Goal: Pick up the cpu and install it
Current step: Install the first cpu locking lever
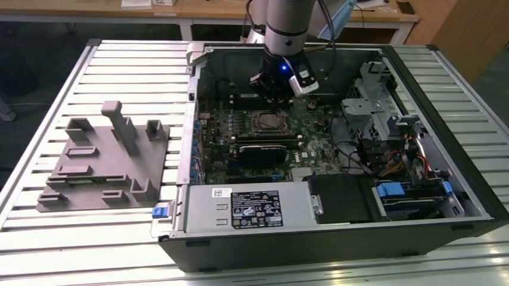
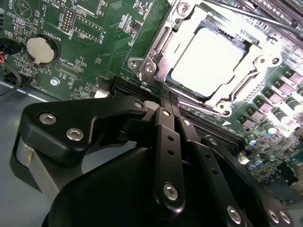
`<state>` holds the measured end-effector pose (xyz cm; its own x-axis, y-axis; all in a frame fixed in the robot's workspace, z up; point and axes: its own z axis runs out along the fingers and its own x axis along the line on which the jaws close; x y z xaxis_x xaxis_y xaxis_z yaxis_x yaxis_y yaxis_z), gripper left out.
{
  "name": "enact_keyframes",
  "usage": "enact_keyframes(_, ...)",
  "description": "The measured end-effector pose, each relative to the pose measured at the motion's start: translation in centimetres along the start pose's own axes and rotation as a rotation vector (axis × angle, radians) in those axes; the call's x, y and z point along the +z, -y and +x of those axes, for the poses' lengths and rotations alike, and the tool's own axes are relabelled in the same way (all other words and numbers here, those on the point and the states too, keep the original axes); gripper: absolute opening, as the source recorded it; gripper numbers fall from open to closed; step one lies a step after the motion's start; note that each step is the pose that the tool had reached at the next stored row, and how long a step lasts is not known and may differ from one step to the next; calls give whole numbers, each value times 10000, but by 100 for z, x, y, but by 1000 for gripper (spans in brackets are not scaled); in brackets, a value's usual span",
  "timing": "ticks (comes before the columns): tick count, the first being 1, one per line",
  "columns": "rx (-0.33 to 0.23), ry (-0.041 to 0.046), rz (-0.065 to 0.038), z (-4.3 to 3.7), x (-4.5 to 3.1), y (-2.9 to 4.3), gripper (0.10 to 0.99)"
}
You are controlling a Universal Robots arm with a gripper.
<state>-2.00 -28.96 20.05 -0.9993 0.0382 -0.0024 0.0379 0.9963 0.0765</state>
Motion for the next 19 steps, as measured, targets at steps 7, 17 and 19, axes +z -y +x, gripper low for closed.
enact_keyframes(7,0,0,41,0,23,2,106)
enact_keyframes(17,0,2,38,0,-5,-1,106)
enact_keyframes(19,0,3,37,0,-7,-1,106)
